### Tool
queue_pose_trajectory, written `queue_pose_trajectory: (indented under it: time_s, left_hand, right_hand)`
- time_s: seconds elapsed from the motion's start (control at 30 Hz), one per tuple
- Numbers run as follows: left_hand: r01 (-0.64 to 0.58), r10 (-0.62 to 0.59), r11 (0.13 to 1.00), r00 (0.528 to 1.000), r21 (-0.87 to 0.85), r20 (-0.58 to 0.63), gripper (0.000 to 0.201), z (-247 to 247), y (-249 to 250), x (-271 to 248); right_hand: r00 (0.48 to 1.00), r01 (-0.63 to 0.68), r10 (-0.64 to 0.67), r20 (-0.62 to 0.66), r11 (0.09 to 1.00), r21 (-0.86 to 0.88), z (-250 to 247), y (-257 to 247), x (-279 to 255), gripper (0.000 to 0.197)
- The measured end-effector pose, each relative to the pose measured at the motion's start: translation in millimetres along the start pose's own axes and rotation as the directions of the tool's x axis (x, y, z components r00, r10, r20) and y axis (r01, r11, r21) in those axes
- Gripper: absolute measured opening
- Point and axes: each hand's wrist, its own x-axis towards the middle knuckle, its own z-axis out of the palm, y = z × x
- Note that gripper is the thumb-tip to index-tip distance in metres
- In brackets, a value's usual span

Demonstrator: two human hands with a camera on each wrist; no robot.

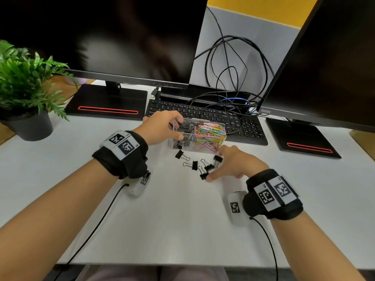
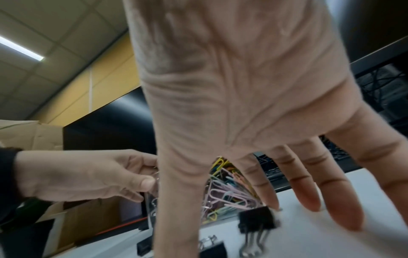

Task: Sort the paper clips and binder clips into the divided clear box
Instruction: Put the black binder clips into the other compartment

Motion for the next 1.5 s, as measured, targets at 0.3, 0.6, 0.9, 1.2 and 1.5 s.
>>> queue_pose_trajectory:
  time_s: [0.3,0.6,0.9,1.2,1.5]
  left_hand:
    - [0.009,-0.008,1.000,1.000,-0.013,0.006,0.041,-1,-1,1]
    - [-0.003,0.003,1.000,1.000,-0.021,0.014,0.043,0,-4,3]
    - [-0.001,0.001,1.000,1.000,-0.007,0.001,0.043,0,-1,2]
    - [-0.003,0.003,1.000,1.000,-0.011,0.002,0.043,0,-1,1]
    - [-0.008,0.008,1.000,1.000,0.025,0.000,0.045,0,0,1]
  right_hand:
    - [0.996,0.093,-0.093,-0.004,0.995,-0.030,8,-16,-6,0.092]
    - [0.971,0.227,-0.229,-0.068,0.973,-0.030,6,-34,-7,0.027]
    - [0.956,0.255,-0.266,-0.126,0.962,-0.099,7,-30,-7,0.017]
    - [0.908,0.375,-0.304,-0.289,0.897,0.233,-20,-40,-14,0.010]
    - [0.749,0.524,-0.277,-0.602,0.803,0.283,-44,-88,-1,0.011]
